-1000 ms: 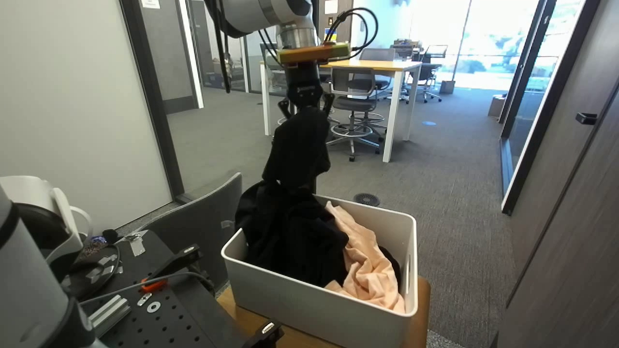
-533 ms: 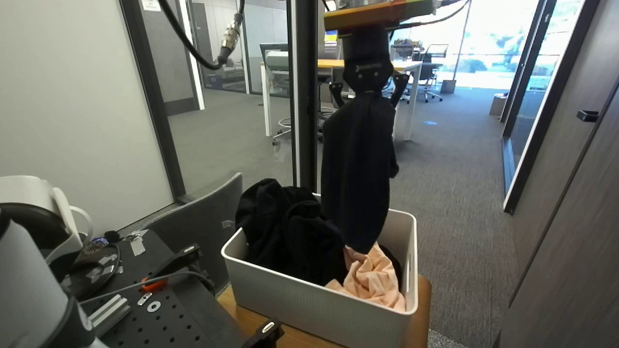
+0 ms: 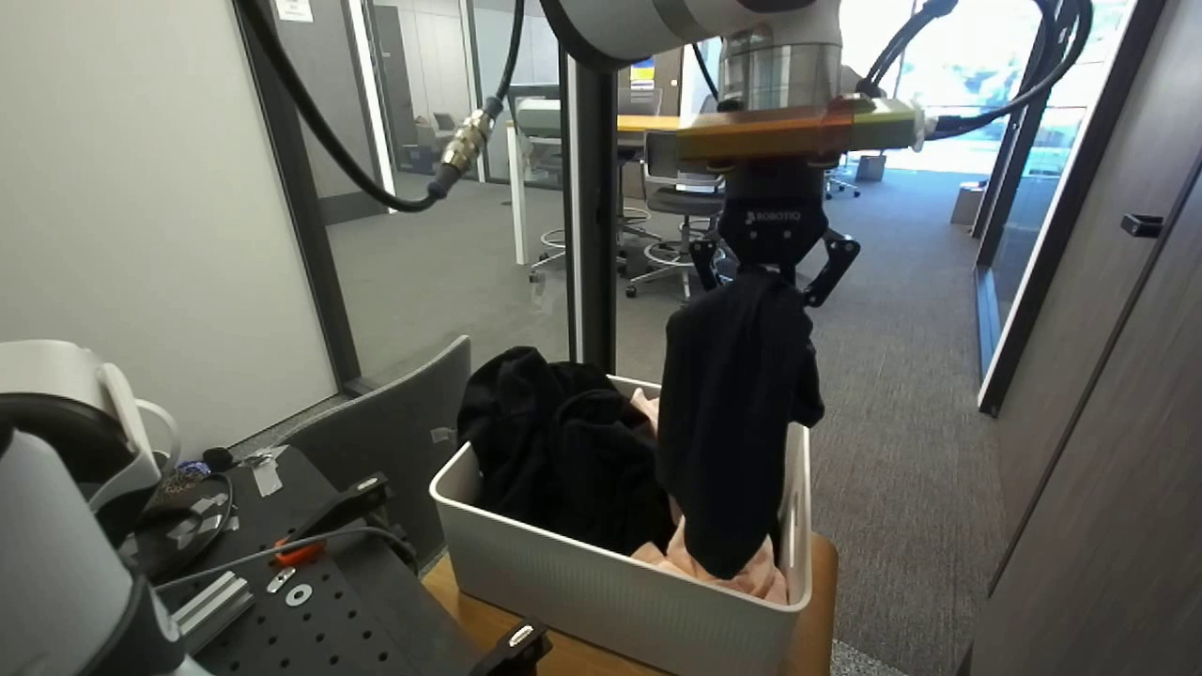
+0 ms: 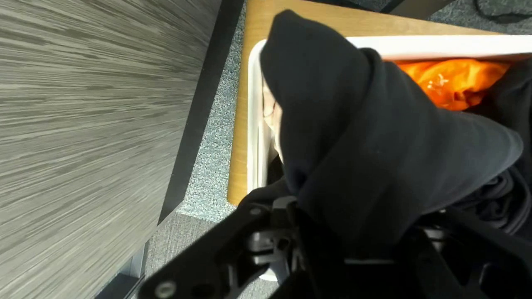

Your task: Put the black cloth in the box

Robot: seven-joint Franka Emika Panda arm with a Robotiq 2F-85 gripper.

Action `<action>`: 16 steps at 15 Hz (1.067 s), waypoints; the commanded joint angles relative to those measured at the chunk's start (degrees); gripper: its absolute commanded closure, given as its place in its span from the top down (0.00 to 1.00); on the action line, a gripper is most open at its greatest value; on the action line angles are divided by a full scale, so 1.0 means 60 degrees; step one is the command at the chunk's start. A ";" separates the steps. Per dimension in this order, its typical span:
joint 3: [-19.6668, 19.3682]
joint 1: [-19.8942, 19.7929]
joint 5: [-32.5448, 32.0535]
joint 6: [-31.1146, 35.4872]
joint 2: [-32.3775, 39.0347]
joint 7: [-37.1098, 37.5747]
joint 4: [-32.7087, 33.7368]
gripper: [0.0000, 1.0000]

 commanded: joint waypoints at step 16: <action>0.1189 -0.1219 0.2885 0.1590 0.3886 -0.1408 0.1159 0.10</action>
